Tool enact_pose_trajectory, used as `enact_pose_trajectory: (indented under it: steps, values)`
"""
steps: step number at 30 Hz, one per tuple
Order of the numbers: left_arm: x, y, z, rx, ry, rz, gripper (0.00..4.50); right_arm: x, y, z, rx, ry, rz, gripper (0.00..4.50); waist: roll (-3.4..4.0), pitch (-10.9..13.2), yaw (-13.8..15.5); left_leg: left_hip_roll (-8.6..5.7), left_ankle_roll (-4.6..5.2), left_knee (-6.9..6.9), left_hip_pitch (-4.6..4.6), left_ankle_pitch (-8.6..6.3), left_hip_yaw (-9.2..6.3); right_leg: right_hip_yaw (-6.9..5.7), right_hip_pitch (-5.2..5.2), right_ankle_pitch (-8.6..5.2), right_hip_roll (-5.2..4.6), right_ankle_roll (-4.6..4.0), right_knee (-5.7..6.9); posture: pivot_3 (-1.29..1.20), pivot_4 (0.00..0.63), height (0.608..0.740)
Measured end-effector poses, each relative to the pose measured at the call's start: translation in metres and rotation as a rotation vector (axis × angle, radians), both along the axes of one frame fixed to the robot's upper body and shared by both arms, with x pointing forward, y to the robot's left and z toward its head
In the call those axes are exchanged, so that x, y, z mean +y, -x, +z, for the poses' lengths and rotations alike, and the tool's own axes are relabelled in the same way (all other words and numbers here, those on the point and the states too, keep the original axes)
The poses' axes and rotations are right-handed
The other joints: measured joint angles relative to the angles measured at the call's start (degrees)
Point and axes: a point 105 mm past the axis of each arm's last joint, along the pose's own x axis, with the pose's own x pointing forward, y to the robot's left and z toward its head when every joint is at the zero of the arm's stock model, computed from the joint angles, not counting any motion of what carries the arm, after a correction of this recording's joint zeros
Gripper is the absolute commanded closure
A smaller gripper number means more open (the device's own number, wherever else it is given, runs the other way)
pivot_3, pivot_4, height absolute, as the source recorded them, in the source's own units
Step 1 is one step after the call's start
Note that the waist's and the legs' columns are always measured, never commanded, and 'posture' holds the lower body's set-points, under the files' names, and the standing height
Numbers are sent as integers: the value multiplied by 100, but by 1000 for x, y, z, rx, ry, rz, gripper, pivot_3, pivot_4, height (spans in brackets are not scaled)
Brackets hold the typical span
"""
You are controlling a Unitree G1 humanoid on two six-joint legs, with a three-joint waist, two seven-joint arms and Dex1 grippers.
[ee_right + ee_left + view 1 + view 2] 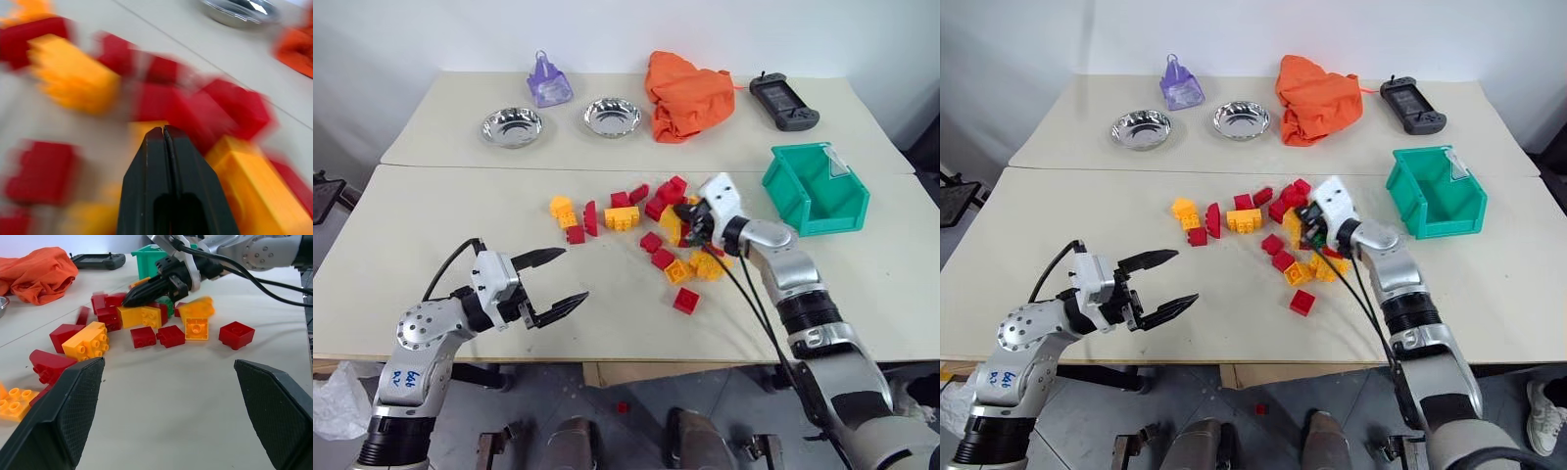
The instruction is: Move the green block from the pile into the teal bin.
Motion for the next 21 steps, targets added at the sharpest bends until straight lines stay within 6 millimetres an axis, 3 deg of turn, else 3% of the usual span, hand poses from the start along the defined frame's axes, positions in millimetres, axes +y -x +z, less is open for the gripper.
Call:
enact_pose_trajectory:
  steps: [3,8,15,21]
  values:
    - [0,-1,0,1,2,3,0,-19,-5,-3,13,10,-48,4449,0,0,-66,1,0,-3,1,0,1,0,0,0,0,0,0,0,150,740]
    - [2,-4,-4,17,5,12,0,-21,-3,-7,20,29,-29,4449,2,0,-148,2,-1,-6,4,0,5,1,0,0,0,0,0,0,150,740]
    - [4,-5,-3,13,1,12,0,-16,37,-24,70,89,162,4449,2,0,-105,2,-1,-4,2,0,5,1,0,0,0,0,-2,0,150,740]
    - [12,-7,-7,32,1,29,0,-46,67,-18,86,101,172,4449,5,2,-91,2,0,-6,0,-1,5,1,-2,0,0,0,-6,0,150,740]
